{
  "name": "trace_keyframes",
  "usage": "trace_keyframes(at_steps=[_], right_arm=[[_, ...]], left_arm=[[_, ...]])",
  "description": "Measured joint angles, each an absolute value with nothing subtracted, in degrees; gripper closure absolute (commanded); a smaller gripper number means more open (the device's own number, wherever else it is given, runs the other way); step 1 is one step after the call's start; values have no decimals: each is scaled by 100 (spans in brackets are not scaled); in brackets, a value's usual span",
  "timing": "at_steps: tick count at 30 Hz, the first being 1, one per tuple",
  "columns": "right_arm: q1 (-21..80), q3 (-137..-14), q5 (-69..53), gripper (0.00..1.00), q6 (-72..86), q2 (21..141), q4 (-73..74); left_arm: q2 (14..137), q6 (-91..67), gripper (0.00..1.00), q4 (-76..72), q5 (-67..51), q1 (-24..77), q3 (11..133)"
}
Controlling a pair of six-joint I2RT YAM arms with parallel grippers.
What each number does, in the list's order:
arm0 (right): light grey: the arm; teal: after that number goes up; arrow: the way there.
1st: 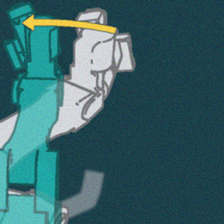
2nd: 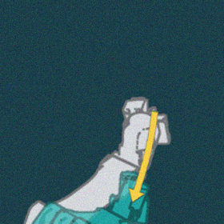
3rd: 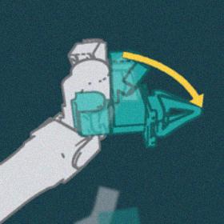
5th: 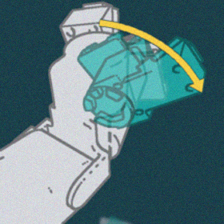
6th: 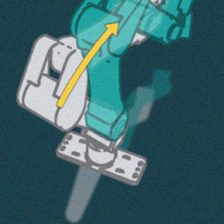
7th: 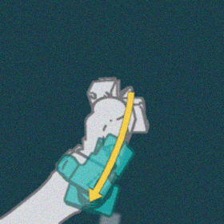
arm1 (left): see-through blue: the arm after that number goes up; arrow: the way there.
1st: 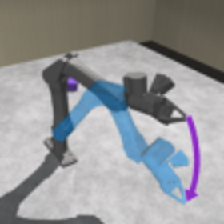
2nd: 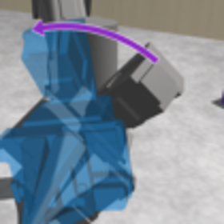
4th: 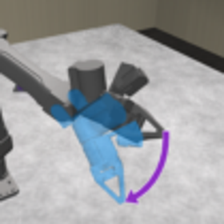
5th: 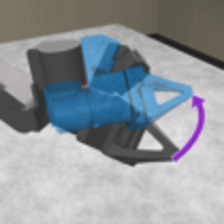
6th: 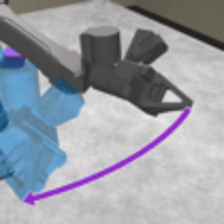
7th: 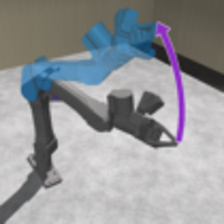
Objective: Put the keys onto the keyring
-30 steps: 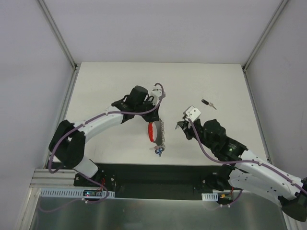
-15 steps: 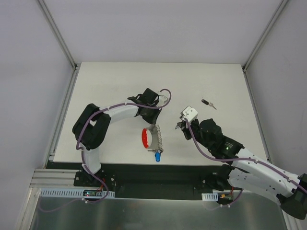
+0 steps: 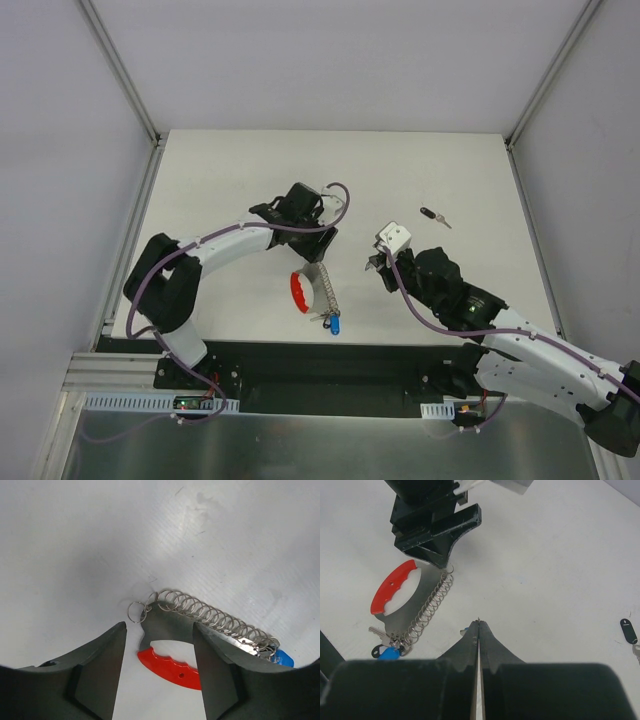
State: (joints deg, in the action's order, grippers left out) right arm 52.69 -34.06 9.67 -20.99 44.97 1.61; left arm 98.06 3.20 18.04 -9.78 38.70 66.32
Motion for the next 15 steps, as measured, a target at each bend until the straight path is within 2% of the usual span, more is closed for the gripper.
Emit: trace_keyframes(at_steps=[2,6,8,15], right_arm=[[5269,-3406,967,99,-2097,4497,161],[5269,-3404,967,99,-2097,4499,161],[5269,-3406,967,99,-2097,4506,161],[5269,-3404,967,99,-2097,4545,161]], left_arm=[[9585,425,47,1802,-993,3927,6687],[9463,569,65,1743,-1035,4071,6917],[9526,611,70,1734,-1044,4112,6973],[10090,672,71,1804,-1094,4169,7168]])
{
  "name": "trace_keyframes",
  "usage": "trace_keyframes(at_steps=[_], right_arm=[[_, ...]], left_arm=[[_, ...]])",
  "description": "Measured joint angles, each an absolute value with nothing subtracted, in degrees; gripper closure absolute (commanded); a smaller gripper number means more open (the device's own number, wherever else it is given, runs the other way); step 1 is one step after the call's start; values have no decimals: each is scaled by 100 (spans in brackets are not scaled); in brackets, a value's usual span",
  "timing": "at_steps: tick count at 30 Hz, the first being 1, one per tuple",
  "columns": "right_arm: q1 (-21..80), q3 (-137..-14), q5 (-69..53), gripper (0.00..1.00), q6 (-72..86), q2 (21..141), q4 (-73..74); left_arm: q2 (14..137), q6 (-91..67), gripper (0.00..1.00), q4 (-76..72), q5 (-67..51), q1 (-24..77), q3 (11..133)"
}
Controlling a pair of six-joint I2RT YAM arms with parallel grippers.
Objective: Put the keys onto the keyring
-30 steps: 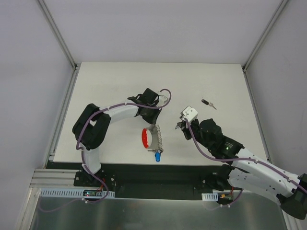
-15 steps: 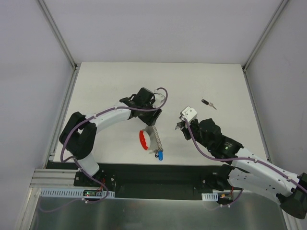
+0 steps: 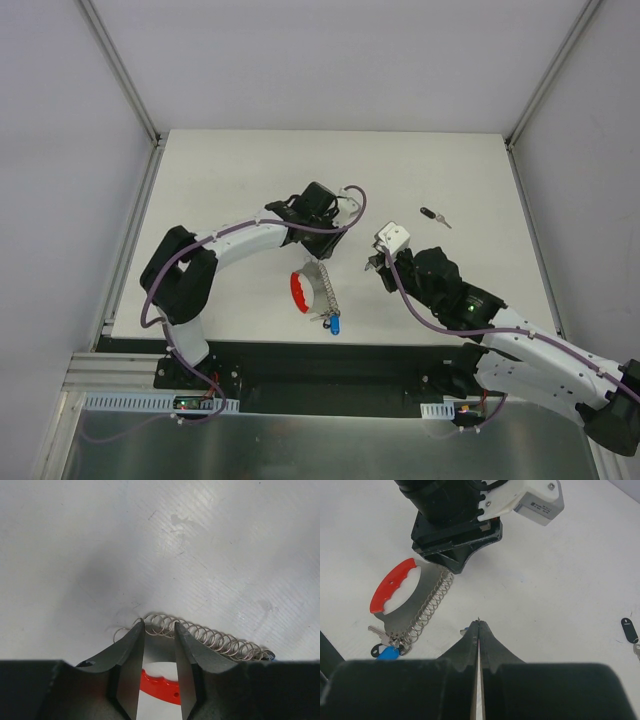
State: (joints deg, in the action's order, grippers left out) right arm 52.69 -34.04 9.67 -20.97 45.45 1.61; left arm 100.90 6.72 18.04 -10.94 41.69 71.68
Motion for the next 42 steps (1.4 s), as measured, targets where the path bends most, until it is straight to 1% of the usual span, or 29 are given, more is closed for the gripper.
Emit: trace_keyframes(at_steps=[5,9,12,25,33,42], right_arm=[[5269,-3404,965,99,-2099,4545,161],[5269,-3404,961,99,-2097,4574,161],[5269,-3404,934,99,-2099,4598,161],[5269,-3404,856,99,-2099,4609,161],[5269,-3404,829,99,-2102,4657,167],[5269,-3406,810,99,-2102,4681,178]], left_arm=[[10276,534,68,1894,-926,4169,7210],[10272,379,68,1831,-628,4165,7177],[10263,342,68,1688,-613,4110,7028],[10237,340,67,1227,-1374,3627,6464],[10193,373,71,1133,-1914,3474,6431],[10193,392,70,1118,-2104,3323,6420]])
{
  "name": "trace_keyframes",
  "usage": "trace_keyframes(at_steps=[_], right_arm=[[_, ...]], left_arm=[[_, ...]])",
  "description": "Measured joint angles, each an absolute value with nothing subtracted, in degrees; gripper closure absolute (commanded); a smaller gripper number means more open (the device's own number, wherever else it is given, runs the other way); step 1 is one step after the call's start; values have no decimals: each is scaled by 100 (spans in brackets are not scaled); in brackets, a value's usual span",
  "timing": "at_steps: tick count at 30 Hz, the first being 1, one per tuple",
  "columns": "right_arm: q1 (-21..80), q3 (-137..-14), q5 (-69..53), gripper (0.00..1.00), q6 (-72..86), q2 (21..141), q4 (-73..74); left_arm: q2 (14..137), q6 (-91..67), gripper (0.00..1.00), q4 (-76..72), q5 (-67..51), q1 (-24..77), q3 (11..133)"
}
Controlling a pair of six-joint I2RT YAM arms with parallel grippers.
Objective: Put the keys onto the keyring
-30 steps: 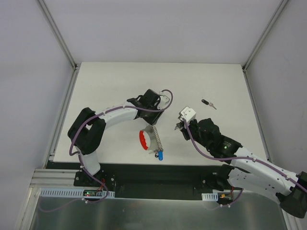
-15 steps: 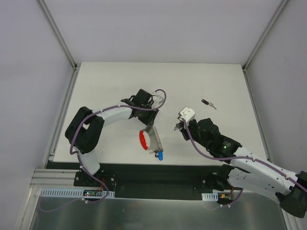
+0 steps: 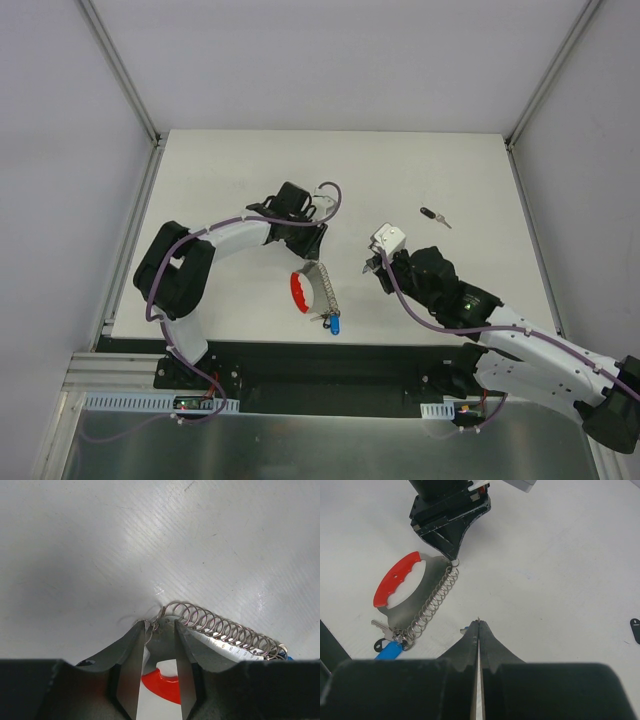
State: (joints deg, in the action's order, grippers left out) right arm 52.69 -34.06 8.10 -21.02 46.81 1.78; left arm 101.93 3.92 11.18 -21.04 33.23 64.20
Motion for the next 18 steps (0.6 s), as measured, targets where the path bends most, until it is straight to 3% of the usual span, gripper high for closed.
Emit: trace_keyframes(at_steps=[18], right_arm=[[5269,-3406,705,99,-2106,4744,202]], left_arm=[[10403,434,76,1096,-2613,3179,6420]])
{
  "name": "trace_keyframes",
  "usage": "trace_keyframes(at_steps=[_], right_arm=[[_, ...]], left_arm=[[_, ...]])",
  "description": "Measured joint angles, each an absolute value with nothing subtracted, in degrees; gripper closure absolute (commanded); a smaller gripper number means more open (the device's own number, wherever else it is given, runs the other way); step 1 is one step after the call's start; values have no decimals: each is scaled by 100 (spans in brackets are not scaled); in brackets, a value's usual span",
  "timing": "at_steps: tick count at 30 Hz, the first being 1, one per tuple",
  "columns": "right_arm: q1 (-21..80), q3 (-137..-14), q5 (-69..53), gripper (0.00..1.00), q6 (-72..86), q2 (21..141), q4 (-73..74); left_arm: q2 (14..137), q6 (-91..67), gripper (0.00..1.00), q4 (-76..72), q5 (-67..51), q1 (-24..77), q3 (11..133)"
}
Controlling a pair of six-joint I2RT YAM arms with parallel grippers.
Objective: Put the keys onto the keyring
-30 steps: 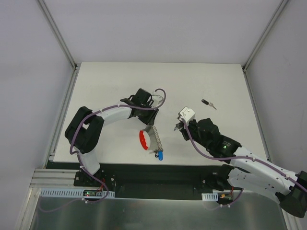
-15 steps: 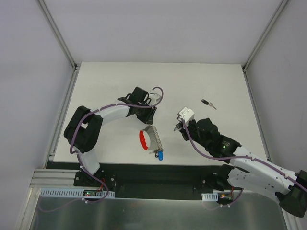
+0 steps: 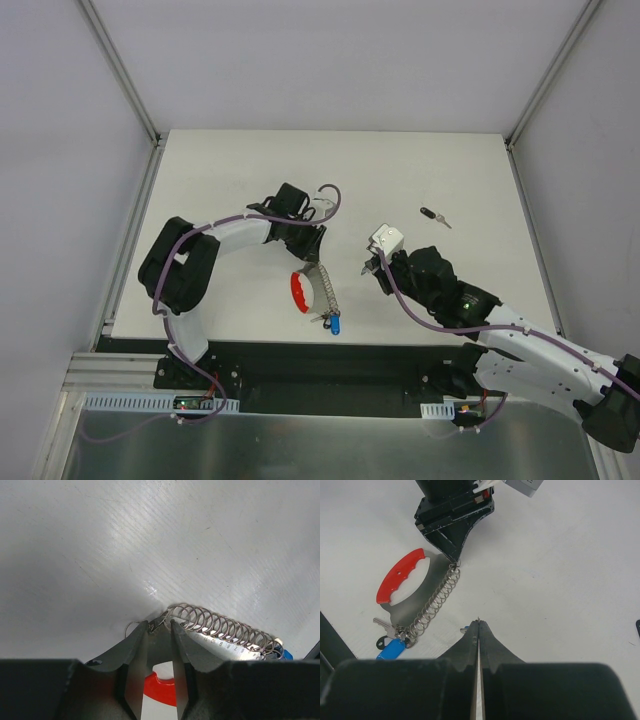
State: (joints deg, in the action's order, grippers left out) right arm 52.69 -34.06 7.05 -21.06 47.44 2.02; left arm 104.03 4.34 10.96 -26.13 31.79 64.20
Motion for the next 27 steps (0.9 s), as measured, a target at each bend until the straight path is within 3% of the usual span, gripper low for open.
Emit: trace_keyframes(at_steps=[9,15,27], right_arm=[[5269,-3406,672,99,-2115,4766,202],[5269,-3406,659,99,-2121,4792,202],[5269,-3406,593,99,-2123,4840,204]], left_arm=[[10525,471,72,1092,-2659,3138,6420],[10534,526,80,1092,-2674,3138,6420],[10575,692,84,1090,-2842,3138,6420]])
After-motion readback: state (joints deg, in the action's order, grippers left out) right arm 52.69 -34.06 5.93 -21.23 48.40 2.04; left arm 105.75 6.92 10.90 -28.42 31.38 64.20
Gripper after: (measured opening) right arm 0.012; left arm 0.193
